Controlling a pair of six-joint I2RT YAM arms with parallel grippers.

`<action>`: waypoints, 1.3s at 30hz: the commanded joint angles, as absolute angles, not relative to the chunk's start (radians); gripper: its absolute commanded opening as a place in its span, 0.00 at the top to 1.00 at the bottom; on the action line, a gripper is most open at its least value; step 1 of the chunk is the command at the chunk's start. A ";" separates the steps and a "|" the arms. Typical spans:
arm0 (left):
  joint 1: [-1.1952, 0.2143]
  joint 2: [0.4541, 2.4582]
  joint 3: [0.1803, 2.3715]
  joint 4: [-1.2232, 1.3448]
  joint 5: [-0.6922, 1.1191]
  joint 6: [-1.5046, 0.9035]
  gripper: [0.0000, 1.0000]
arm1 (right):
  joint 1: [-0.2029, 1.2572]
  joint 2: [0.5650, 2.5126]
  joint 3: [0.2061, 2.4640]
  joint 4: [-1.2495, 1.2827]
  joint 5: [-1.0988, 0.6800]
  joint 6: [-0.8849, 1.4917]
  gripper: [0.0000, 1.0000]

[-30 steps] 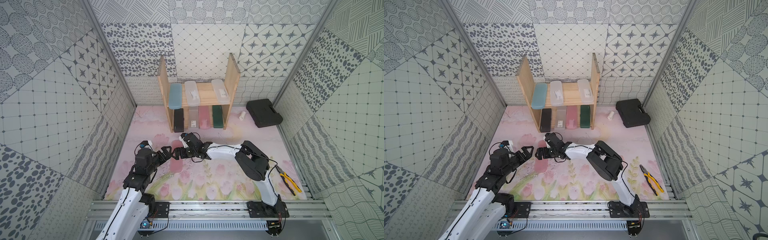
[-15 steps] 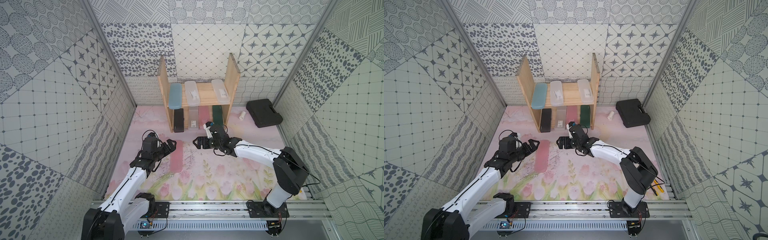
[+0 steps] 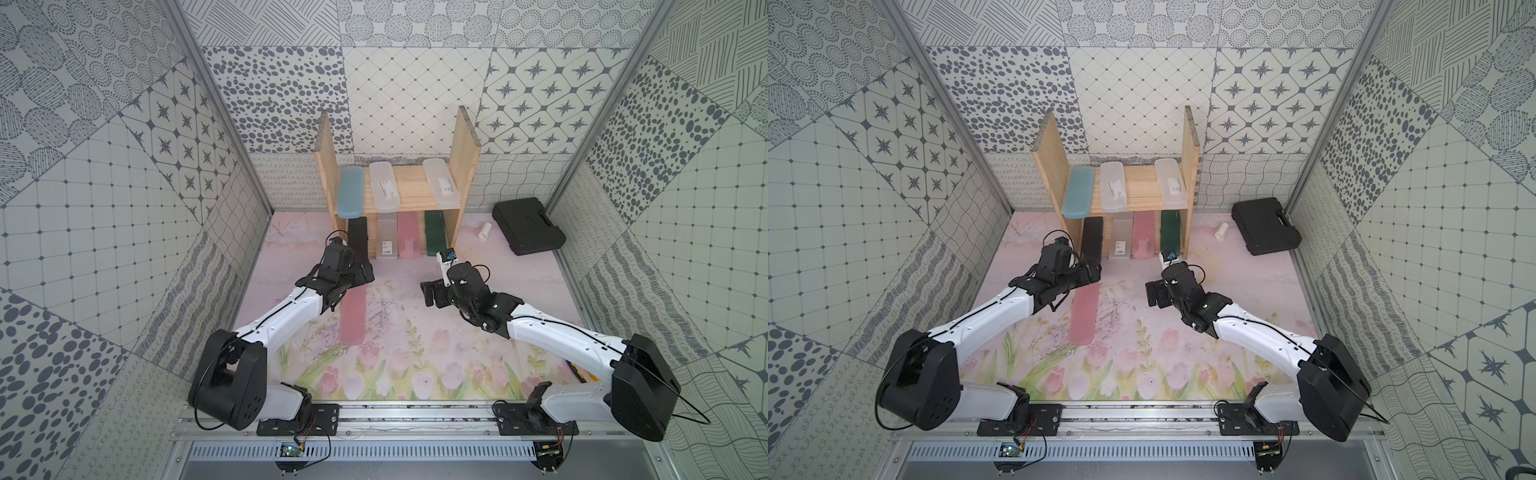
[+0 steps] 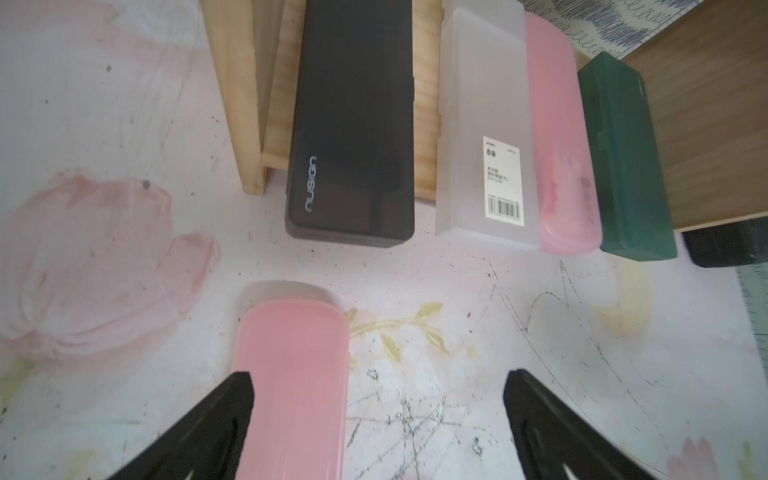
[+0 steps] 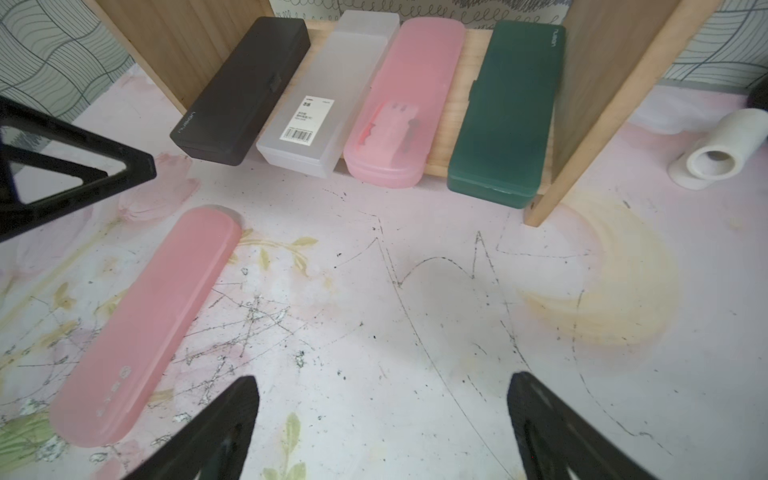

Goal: Remove the pencil cases from the shelf
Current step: Pick up the pencil case from the shelf.

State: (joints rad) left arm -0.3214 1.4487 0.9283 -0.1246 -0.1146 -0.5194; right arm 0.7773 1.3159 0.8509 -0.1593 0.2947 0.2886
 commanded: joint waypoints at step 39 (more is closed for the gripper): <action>-0.318 1.883 1.300 -0.198 -0.353 -0.256 0.22 | 0.749 1.285 0.828 -0.149 0.279 0.271 0.02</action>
